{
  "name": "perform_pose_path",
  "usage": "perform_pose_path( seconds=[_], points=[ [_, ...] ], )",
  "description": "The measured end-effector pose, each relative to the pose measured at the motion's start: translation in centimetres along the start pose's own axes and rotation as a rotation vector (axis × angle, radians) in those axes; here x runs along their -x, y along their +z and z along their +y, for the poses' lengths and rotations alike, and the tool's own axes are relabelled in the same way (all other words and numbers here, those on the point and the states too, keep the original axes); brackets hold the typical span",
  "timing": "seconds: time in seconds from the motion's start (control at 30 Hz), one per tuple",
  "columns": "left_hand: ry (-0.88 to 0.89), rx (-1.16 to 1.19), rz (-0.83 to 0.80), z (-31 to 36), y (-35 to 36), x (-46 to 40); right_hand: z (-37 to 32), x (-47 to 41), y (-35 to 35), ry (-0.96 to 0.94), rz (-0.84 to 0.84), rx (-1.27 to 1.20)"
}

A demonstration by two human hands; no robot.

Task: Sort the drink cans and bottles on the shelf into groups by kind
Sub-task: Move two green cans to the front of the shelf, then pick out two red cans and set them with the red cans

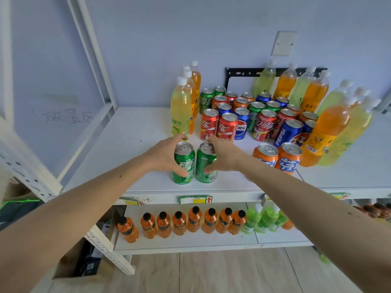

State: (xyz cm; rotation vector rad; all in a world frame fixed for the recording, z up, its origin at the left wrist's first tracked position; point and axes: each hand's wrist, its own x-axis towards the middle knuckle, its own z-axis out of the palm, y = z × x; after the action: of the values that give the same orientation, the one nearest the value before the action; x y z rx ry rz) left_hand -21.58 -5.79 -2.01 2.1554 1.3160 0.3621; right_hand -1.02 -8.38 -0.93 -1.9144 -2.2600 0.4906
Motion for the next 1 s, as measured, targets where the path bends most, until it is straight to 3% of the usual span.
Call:
perform_pose_path(
  seconds=[0.17,0.33,0.43,0.63,0.87,1.0],
  points=[
    [0.000,0.101,-0.038,1.2,-2.9,-1.0,1.3,0.3,-3.4,0.015,-0.137,-0.008],
    [0.075,0.216,0.067,4.5,-5.6,-4.7,4.5,-0.9,-7.9,0.101,-0.013,0.092],
    [0.092,0.140,0.083,6.2,-4.7,-8.6,6.2,-3.3,-8.6,0.149,0.069,0.113],
    [0.043,-0.154,0.030,6.7,-0.6,-16.0,8.0,-8.7,-7.5,0.157,0.010,0.050],
    [-0.055,-0.153,0.057,4.8,1.3,-19.7,10.1,-11.3,-6.1,0.177,-0.081,0.132],
    [-0.035,-0.170,0.106,3.7,1.8,-20.4,10.6,-11.6,-4.9,0.158,0.002,-0.003]
  ],
)
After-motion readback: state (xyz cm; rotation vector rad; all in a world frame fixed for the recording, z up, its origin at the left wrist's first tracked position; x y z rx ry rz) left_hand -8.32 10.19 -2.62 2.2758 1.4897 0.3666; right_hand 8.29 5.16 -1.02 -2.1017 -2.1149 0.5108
